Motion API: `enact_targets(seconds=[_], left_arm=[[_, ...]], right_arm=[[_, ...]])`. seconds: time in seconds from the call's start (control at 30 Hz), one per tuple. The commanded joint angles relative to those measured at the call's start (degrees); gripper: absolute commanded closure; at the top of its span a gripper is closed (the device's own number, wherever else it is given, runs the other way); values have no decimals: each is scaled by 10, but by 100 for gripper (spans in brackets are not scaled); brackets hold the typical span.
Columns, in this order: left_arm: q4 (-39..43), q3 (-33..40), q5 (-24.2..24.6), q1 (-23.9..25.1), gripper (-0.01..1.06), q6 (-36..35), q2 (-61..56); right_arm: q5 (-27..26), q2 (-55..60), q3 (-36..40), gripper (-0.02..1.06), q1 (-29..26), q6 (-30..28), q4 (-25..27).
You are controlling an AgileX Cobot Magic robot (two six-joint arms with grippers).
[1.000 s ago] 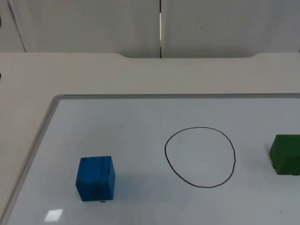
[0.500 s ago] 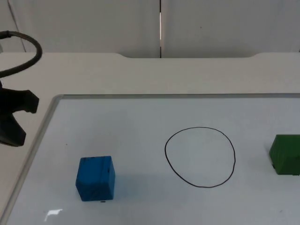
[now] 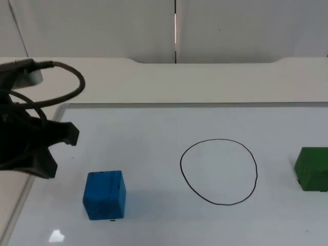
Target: Push the two cubes into the marked area.
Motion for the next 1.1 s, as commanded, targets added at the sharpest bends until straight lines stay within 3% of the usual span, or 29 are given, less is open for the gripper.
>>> enact_targets(seconds=[0.0,0.37,0.5,0.67,1.07], left_arm=[[-15,-1,-4,-4,105,-7,22],[-39,-1,-20,-15,105,-7,58],[-50,-1,-57,-46,105,-7,83],[-59,-1,-72,-50,105,-9,96],[-83,-1,-77,-50,105,-9,107]], right_arm=[[-3,-2,3,-1,-2,-1,-2],[-3,-2,3,-1,-2,-1,-2],[-3,-2,3,-1,-2,-1,-2],[-3,-2,3,-1,-2,-1,-2],[-3,-2,3,-1,-2,-1,-2]])
